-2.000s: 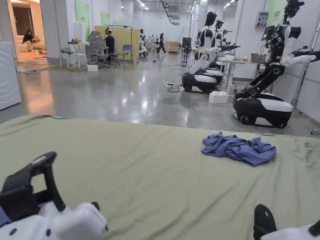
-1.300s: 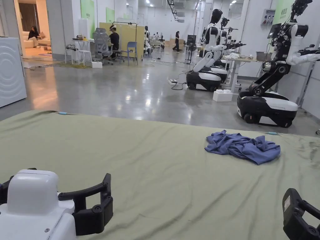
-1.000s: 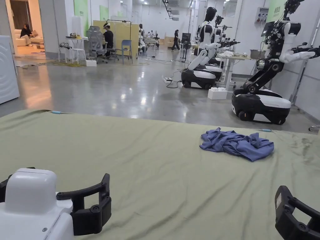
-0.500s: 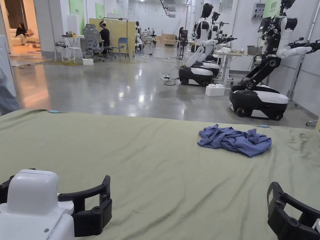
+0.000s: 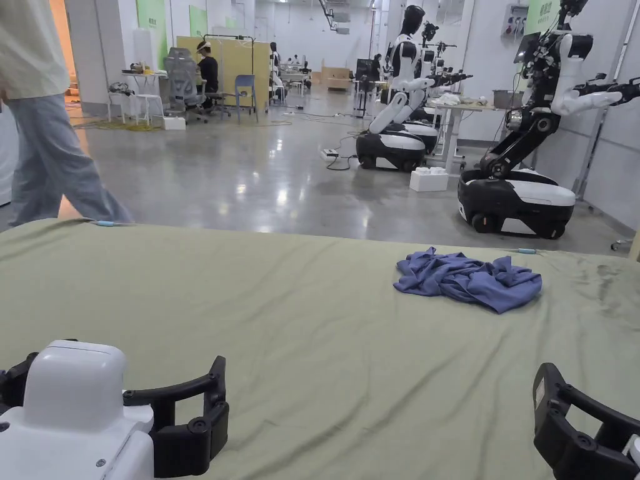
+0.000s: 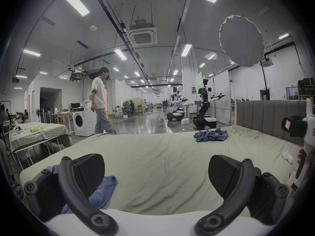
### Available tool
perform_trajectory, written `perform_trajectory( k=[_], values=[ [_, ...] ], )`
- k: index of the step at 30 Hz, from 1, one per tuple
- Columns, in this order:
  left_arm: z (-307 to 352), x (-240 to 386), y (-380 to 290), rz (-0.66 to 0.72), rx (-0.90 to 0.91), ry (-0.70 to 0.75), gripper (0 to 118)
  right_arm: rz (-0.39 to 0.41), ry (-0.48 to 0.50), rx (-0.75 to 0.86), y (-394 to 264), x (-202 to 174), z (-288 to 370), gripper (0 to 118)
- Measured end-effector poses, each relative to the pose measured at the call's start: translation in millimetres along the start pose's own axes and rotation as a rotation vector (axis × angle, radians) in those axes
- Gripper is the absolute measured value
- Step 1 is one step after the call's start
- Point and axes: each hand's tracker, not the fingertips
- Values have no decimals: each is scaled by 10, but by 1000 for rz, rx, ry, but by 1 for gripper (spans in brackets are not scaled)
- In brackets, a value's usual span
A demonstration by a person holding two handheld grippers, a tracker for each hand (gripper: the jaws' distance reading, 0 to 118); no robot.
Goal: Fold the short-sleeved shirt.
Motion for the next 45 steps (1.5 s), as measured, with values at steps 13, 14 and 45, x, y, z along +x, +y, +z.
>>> perform_trajectory(
  k=[13, 14, 45],
  values=[
    [-19, 0, 1, -4, -7, -1, 118, 0, 4, 3, 7, 3, -10, 118],
    [-21, 2, 0, -6, -9, -2, 118, -1, 5, 3, 7, 5, -11, 118],
    [1091, -1063, 84, -22, -113, 497, 0, -108, 591, -28, 87, -1537, -169, 2]
  ],
)
